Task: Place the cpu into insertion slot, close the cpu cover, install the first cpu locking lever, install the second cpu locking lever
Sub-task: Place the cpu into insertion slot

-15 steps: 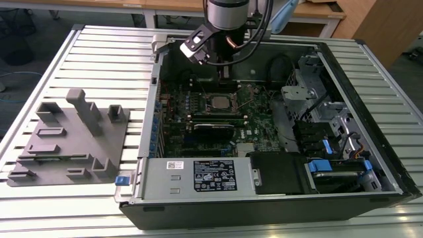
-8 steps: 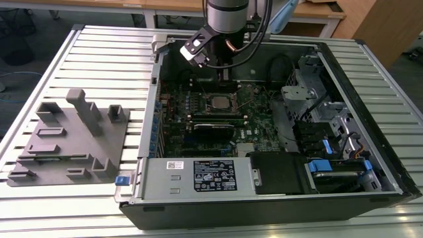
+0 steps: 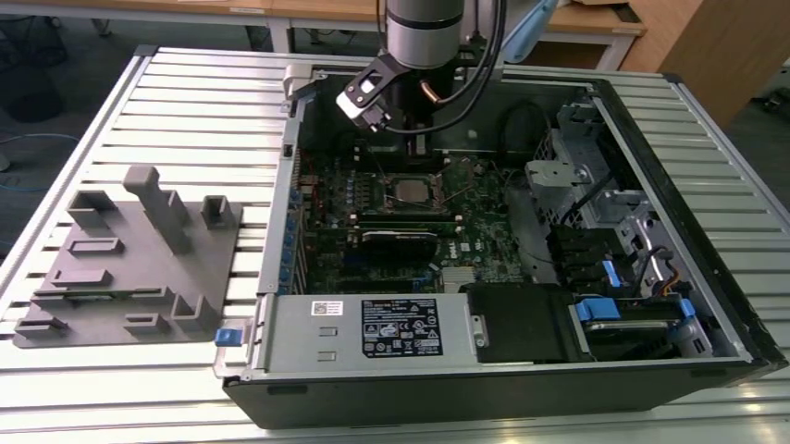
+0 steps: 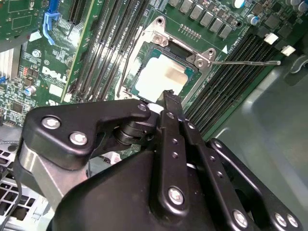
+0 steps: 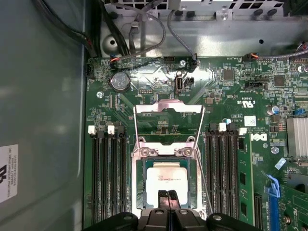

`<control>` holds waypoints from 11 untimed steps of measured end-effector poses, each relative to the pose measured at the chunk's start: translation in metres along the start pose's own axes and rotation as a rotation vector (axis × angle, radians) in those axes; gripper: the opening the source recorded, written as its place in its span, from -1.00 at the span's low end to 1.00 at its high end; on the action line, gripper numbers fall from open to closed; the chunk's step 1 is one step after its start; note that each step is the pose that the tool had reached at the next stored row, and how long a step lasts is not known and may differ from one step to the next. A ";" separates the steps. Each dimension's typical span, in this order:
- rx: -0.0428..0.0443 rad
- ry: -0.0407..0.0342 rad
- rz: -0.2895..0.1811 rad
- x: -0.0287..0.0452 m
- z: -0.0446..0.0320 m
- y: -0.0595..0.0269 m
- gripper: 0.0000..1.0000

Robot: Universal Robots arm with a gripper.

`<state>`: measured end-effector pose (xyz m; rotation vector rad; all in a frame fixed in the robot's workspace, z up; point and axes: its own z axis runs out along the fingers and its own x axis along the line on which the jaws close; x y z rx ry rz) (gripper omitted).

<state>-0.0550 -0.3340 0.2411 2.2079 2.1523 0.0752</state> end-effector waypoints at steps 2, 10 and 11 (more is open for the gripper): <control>0.0234 -0.0004 0.000 0.0000 0.0004 0.0001 -0.80; 0.0252 -0.0003 0.000 0.0001 0.0006 0.0015 -0.80; 0.0253 -0.0002 0.000 0.0001 0.0006 0.0017 -0.80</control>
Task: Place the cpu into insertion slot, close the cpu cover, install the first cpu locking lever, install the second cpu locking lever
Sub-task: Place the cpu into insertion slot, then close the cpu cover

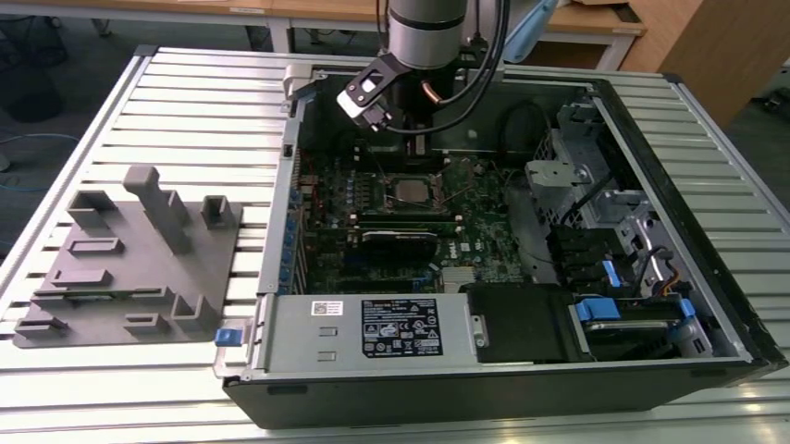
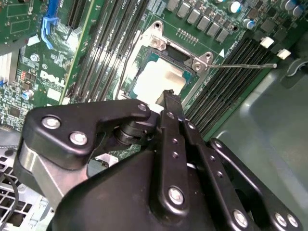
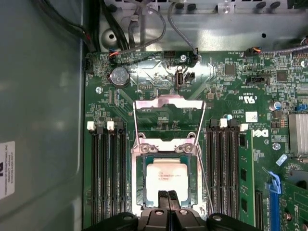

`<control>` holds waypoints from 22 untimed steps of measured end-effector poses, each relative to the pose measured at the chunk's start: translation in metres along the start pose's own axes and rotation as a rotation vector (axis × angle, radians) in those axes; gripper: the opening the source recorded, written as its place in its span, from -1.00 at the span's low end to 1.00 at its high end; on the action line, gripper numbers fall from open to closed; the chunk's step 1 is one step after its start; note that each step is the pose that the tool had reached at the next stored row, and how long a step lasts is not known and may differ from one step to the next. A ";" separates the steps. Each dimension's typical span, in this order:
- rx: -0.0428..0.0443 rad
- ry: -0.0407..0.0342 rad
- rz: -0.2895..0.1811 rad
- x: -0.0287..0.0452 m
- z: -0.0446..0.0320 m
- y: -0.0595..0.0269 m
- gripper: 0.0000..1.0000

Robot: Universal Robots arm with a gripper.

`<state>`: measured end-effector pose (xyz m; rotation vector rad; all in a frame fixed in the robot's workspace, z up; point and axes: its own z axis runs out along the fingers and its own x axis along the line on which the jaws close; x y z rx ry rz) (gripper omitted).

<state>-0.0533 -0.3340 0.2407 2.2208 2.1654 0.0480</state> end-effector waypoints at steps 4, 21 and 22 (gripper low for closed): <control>0.0002 -0.0003 0.000 0.0000 -0.0001 0.0001 -0.80; 0.0006 -0.0003 0.000 -0.0035 0.0001 0.0037 -0.80; 0.0005 -0.0002 0.000 -0.0035 0.0001 0.0037 -0.80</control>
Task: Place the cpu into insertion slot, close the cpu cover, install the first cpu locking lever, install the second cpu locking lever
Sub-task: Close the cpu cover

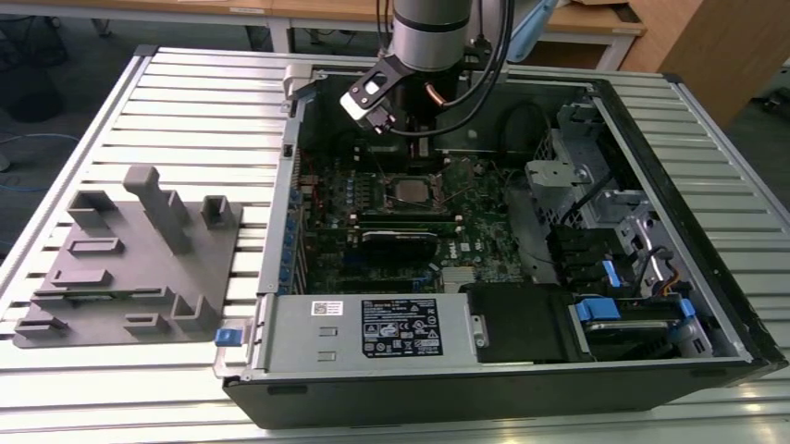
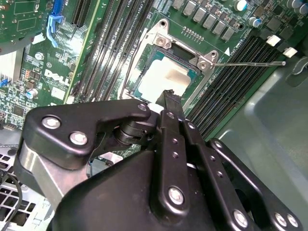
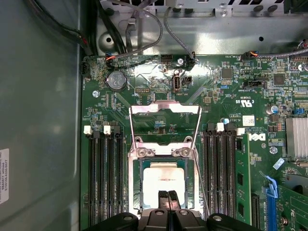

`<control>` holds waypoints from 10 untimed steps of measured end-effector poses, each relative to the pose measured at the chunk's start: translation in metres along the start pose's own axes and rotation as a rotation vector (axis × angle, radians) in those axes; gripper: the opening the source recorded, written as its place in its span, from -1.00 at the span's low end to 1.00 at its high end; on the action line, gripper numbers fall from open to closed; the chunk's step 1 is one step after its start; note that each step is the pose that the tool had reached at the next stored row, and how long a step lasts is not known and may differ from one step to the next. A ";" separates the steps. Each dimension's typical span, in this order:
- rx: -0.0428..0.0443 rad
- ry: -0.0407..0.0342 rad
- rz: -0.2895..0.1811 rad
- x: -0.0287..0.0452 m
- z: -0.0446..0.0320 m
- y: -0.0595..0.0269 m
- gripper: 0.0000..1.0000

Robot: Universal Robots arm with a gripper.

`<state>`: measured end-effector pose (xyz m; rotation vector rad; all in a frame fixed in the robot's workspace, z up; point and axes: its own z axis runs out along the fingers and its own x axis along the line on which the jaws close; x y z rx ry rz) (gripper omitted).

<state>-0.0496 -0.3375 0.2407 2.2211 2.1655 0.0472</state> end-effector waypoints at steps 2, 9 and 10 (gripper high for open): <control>0.0001 -0.0001 0.000 -0.0001 -0.0001 0.0000 -0.80; -0.0002 0.0003 0.000 0.0000 -0.0034 0.0002 -0.80; -0.0001 0.0002 0.000 0.0000 -0.0035 0.0002 -0.80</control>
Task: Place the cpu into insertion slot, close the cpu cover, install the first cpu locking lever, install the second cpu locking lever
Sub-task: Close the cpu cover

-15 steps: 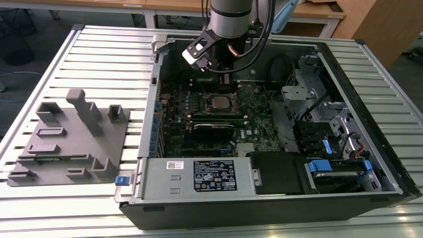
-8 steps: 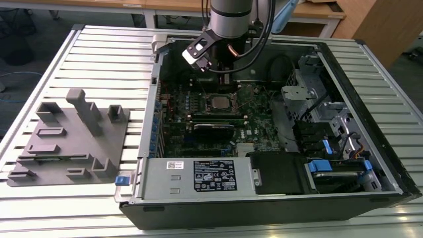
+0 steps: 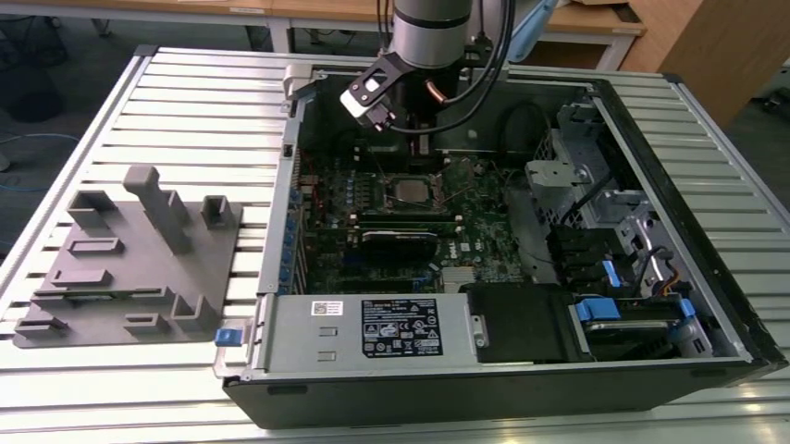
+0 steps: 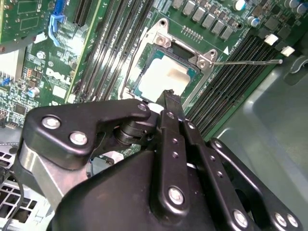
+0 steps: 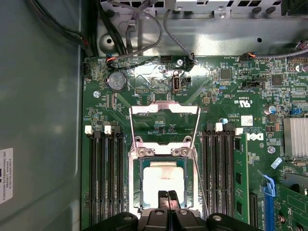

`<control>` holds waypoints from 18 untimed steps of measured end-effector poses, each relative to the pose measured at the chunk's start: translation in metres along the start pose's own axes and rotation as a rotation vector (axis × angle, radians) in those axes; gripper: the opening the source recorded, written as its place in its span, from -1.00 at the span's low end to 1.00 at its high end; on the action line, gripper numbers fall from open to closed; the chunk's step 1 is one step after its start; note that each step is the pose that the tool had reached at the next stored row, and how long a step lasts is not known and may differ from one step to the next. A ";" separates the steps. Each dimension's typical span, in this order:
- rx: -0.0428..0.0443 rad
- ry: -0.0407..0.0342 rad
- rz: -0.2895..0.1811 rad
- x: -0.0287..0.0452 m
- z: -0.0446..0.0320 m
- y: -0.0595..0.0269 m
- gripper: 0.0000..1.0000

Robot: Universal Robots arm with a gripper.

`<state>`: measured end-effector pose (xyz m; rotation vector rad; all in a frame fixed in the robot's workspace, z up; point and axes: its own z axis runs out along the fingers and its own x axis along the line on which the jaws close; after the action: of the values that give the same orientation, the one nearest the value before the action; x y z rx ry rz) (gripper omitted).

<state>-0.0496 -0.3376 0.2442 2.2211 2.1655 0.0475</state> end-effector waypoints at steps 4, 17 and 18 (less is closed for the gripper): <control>0.0002 -0.0003 0.000 0.0000 -0.0036 0.0002 -0.80; 0.0001 -0.0001 0.000 -0.0001 -0.0073 0.0003 -0.80; 0.0004 -0.0005 0.000 -0.0001 -0.0078 0.0003 -0.80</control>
<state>-0.0497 -0.3376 0.2520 2.2210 2.1655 0.0465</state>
